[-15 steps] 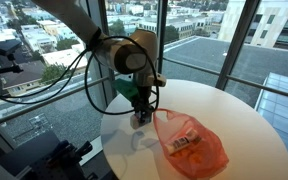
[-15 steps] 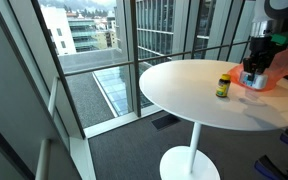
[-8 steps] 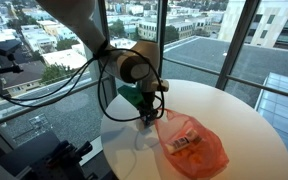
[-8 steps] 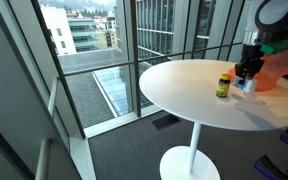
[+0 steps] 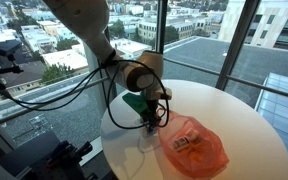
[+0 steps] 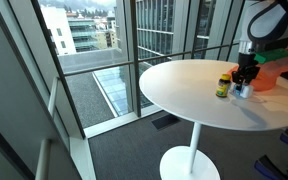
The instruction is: Remove the blue box from the plastic and put it on the table
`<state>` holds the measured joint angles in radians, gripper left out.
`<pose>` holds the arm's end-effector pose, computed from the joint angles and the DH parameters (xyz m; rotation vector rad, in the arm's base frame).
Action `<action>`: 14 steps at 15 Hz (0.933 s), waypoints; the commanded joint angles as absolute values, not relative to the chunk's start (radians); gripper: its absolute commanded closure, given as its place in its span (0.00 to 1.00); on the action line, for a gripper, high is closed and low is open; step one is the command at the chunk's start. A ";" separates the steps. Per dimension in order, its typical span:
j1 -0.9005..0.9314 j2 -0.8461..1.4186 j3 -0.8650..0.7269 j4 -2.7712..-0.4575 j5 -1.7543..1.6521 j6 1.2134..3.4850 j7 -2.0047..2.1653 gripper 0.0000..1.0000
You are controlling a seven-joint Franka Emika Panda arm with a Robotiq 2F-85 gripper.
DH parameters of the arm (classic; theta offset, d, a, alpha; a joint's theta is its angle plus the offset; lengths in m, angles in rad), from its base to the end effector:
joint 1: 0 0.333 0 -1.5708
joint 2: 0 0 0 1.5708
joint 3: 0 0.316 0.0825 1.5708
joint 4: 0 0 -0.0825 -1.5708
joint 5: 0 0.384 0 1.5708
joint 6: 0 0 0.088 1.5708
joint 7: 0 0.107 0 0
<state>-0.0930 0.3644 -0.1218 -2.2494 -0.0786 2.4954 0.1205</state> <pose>0.5170 -0.1142 0.1934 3.0277 -0.4025 -0.1850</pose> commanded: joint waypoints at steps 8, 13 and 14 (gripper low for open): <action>-0.085 0.271 -0.136 -2.254 -0.087 2.397 0.117 0.00; -0.092 0.165 -0.130 -2.261 -0.083 2.245 0.100 0.00; -0.095 0.145 -0.128 -2.263 -0.082 2.227 0.084 0.00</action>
<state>-0.0913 0.2251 -0.1292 -2.2419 -0.0786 2.2956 0.1192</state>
